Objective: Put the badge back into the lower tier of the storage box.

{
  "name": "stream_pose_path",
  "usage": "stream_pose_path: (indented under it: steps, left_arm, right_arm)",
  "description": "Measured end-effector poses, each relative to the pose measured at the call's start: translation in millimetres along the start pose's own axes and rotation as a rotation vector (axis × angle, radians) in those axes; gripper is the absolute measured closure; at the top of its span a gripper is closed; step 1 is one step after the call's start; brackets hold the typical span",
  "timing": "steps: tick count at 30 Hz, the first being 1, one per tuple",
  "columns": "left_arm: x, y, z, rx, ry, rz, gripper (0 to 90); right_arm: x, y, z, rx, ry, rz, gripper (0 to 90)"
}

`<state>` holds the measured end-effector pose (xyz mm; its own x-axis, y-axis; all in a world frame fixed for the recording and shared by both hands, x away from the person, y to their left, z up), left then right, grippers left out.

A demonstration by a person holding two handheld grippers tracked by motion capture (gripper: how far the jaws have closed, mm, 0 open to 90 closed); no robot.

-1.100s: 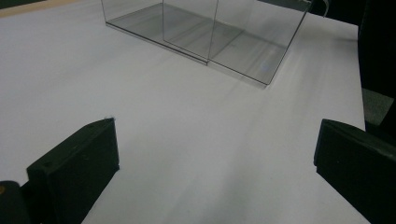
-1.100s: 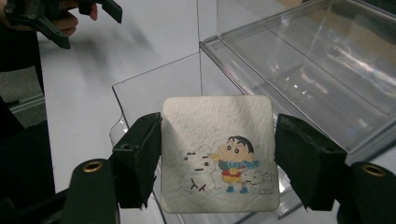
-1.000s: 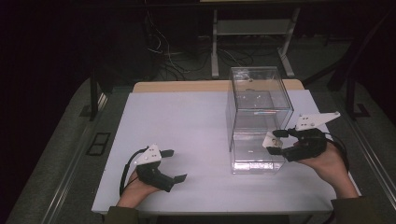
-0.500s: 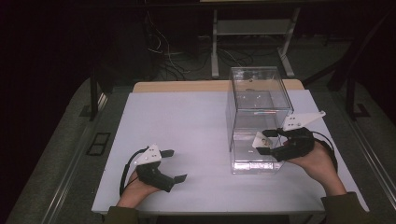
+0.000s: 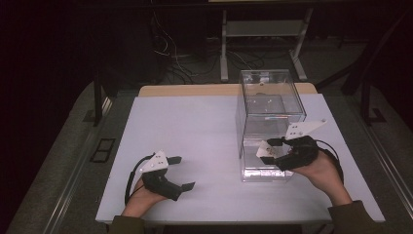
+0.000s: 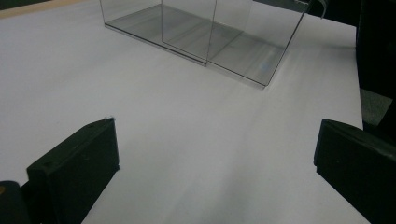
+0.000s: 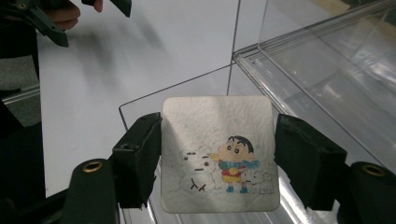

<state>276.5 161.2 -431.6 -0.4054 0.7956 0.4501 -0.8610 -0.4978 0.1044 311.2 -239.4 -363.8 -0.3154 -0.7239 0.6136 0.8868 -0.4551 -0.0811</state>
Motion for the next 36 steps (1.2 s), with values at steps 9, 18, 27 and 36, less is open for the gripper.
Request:
stream_pose_path:
  steps: [9, 18, 27, 36]
  left_arm:
    - [-0.4, 0.5, -0.1, 0.000, -0.002, 0.000, 0.0]
    - [-0.2, 0.4, 0.0, 0.002, -0.001, -0.001, 0.0]
    - [-0.5, 0.3, 0.0, 0.000, -0.002, -0.001, 0.0]
    - [-1.0, -0.2, -0.1, -0.002, -0.008, -0.001, 0.0]
  right_arm:
    - [-13.6, -3.2, -1.6, 0.000, -0.055, -0.010, 32.7]
    - [-17.1, -6.5, -3.7, 0.015, -0.050, -0.026, 41.5]
    - [-11.7, -3.2, -4.9, -0.005, -0.004, -0.011, 43.9]
    - [-2.1, 1.2, -9.7, -0.035, 0.036, 0.005, 43.1]
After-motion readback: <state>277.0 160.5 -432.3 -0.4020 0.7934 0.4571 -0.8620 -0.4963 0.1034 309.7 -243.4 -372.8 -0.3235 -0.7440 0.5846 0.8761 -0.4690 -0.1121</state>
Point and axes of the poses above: each handheld gripper's, and its own axes: x roughly backward along the jaws, z roughly out of its top, y roughly to its right, the point moved 1 cm from there along -x, roughly forward along the jaws, and after that the axes turned 2 degrees about z, right-handed, at the moved point
